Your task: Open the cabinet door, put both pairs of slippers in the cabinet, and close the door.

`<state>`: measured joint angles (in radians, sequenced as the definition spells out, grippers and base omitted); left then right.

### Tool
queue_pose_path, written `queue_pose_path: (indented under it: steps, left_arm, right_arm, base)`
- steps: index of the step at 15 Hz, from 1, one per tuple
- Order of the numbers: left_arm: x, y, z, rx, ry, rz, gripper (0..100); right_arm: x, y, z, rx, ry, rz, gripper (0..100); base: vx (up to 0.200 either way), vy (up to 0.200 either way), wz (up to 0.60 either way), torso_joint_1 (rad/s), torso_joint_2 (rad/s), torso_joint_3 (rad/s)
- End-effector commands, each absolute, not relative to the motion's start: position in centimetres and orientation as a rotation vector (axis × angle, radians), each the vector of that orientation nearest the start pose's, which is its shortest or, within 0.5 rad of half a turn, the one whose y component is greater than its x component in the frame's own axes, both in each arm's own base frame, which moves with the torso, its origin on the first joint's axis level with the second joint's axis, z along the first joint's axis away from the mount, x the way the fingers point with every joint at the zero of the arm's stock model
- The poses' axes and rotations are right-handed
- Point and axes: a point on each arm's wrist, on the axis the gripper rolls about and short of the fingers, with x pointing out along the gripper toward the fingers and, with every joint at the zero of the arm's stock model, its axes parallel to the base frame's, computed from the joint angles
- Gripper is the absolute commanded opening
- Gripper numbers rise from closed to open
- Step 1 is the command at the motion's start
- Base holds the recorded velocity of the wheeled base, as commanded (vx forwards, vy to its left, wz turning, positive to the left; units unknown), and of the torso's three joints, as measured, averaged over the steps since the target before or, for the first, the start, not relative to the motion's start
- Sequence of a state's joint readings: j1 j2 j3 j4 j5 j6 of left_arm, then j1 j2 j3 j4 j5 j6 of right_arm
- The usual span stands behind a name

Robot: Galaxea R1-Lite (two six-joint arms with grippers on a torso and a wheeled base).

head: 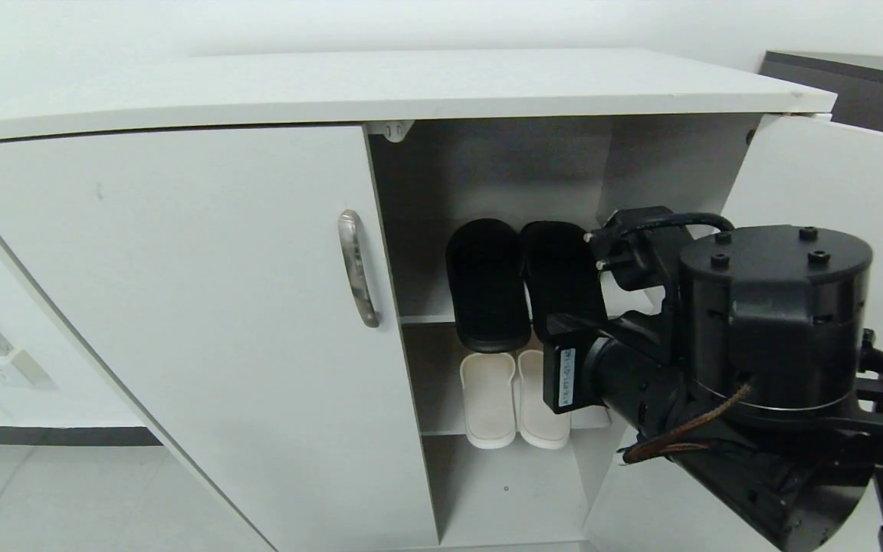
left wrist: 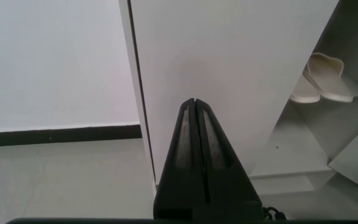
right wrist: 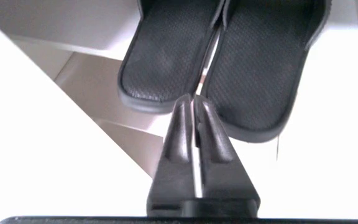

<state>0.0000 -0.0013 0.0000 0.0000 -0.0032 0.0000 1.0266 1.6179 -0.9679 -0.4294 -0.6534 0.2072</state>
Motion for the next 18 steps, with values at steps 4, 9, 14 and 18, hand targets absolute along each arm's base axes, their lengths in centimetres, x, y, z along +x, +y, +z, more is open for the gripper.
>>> queue_pose_path:
  steps: [4,9,14,18]
  left_arm:
    - [-2.3,0.0,7.5,0.0,0.0,-0.003,0]
    - [-2.3,0.0,7.5,0.0,0.0,-0.005,0]
    - [-2.3,0.0,7.5,0.002,0.0,-0.003,0]
    - [-2.3,0.0,7.5,0.0,0.0,-0.003,0]
  right_arm:
    - [16.0,24.0,23.1,0.027,0.187,0.358,0]
    - [16.0,24.0,22.7,0.018,0.195,0.356,0]
    - [16.1,24.1,22.6,0.014,0.2,0.357,0]
    - [16.1,24.3,22.2,0.004,0.208,0.356,0]
  base:
    - [0.0,0.0,0.0,0.0,0.0,0.0]
    - [0.0,0.0,0.0,0.0,0.0,0.0]
    - [0.0,0.0,0.0,0.0,0.0,0.0]
    - [-0.2,0.0,0.0,0.004,0.0,0.0]
